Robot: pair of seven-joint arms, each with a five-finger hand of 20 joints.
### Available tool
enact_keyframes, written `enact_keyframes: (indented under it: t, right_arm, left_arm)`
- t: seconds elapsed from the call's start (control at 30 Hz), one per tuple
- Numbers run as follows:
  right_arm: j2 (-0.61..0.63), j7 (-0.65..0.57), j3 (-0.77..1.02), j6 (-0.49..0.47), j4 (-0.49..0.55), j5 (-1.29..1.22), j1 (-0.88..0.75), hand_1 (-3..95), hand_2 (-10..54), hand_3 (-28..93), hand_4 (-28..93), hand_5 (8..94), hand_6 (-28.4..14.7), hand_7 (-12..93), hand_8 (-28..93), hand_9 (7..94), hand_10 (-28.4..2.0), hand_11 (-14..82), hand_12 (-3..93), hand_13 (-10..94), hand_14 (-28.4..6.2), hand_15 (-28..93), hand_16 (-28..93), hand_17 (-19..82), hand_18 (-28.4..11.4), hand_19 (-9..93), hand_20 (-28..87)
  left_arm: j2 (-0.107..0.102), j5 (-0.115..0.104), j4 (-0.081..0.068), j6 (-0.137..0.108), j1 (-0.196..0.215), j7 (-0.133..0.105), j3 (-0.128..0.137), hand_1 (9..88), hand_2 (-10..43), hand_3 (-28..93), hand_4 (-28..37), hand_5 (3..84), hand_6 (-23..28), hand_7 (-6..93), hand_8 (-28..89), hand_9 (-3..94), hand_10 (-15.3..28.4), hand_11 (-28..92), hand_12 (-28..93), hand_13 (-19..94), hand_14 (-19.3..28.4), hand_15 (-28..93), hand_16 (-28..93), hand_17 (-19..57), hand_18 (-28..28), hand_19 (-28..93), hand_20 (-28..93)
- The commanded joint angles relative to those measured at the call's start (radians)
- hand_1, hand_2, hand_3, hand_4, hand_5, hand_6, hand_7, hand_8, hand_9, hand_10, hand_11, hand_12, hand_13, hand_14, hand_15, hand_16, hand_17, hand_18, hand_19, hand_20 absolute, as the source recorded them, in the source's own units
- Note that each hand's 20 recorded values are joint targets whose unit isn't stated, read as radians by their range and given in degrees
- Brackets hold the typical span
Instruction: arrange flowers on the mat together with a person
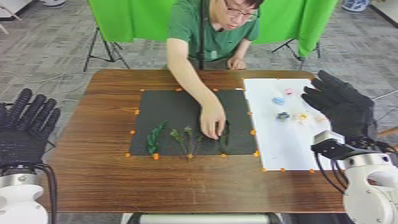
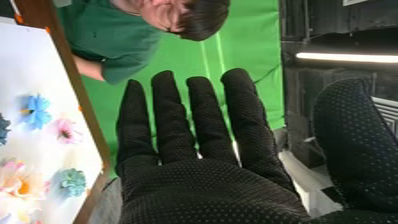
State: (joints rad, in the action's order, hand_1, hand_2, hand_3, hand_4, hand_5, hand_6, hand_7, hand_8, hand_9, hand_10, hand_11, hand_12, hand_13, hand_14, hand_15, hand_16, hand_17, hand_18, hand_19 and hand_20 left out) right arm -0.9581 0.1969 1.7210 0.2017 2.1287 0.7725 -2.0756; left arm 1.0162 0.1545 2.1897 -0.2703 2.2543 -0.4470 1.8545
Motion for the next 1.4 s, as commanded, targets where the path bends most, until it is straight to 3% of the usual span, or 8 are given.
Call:
enact_keyframes:
  t: [0.03,0.23,0.33,0.57,0.67,0.87,1.13,1.4]
  right_arm:
    - [0.012,-0.062,-0.009,0.039,0.001,0.152,0.006,17.9,12.0,77,-20,43.0,-3.9,12,-9,40.5,-14.0,4.4,16.0,33,-14.4,11,26,9,-17.8,37,13]
    - [0.055,-0.197,-0.008,0.07,-0.007,0.641,0.026,20.1,9.1,77,-20,43.3,-4.2,13,-9,40.3,-14.8,4.9,16.5,33,-14.6,12,25,9,-17.2,36,12]
    - [0.095,-0.282,-0.084,0.193,-0.026,0.886,0.063,23.0,6.0,77,-20,40.5,-4.3,13,-9,38.3,-15.6,4.7,16.6,31,-14.1,12,24,9,-16.6,38,12]
    - [0.144,-0.468,-0.167,0.052,-0.068,1.369,0.151,29.9,0.4,78,-22,36.8,-3.4,15,-10,36.4,-15.0,5.8,16.6,30,-12.9,16,24,10,-15.6,46,15]
    - [0.173,-0.546,-0.24,0.028,-0.1,1.522,0.206,33.2,-2.1,79,-23,36.9,-2.9,17,-11,36.4,-14.8,6.3,16.4,31,-12.5,21,23,11,-15.2,50,17]
    - [0.234,-0.644,-0.392,-0.021,-0.179,1.63,0.35,40.7,-9.1,82,-26,39.2,-1.2,21,-13,39.4,-13.7,9.6,15.9,33,-11.3,31,20,14,-13.7,55,18]
    - [0.269,-0.691,-0.575,-0.073,-0.305,1.632,0.529,47.3,-9.5,83,-28,43.8,0.9,24,-15,40.9,-13.0,10.5,15.7,31,-11.1,32,19,14,-13.2,56,16]
    - [0.271,-0.716,-0.654,-0.136,-0.356,1.624,0.605,49.5,-9.5,83,-28,47.3,1.8,26,-16,47.7,-10.1,16.4,17.2,35,-9.9,44,20,16,-15.4,66,23]
  left_arm:
    - [0.003,-0.004,-0.004,0.012,0.014,-0.002,0.0,23.4,16.1,73,-28.3,45.2,7.8,10.6,-9,38.9,15.0,17,8,29,14.1,28,-7,-3.6,13.4,33,11]
    - [0.001,-0.004,-0.001,0.012,0.014,-0.005,-0.001,23.5,16.2,73,-28.3,45.2,7.7,10.6,-9,38.8,14.8,17,8,29,14.3,28,-7,-3.7,13.5,33,11]
    - [0.002,0.001,-0.002,0.013,0.015,-0.002,-0.006,23.6,16.1,73,-28.3,45.2,7.7,10.6,-9,38.8,14.8,17,8,29,14.4,28,-7,-3.6,13.5,33,11]
    - [0.007,0.001,0.003,-0.003,0.028,0.002,-0.022,23.8,16.0,73,-28.3,44.8,7.7,10.4,-9,38.7,14.9,17,8,29,14.6,29,-7,-3.7,13.6,33,11]
    - [0.009,-0.003,0.002,0.005,0.03,0.006,-0.037,23.9,16.1,73,-28.3,44.9,7.6,10.7,-9,38.8,14.9,17,8,29,14.6,29,-7,-3.7,13.6,33,11]
    - [0.011,-0.012,0.004,0.001,0.035,0.002,-0.041,23.9,16.1,73,-28.3,45.2,7.6,11.0,-9,38.9,14.9,17,8,30,14.8,29,-7,-3.7,13.6,33,11]
    - [0.014,-0.016,0.008,0.0,0.045,-0.008,-0.03,23.8,16.1,73,-28.3,45.3,7.7,11.0,-9,39.0,14.9,17,8,30,15.1,30,-7,-3.6,13.6,33,11]
    - [0.013,-0.02,0.006,-0.003,0.042,-0.011,-0.039,23.8,16.1,73,-28.3,45.3,7.7,11.0,-9,39.0,15.0,18,8,30,15.2,30,-7,-3.6,13.6,33,11]
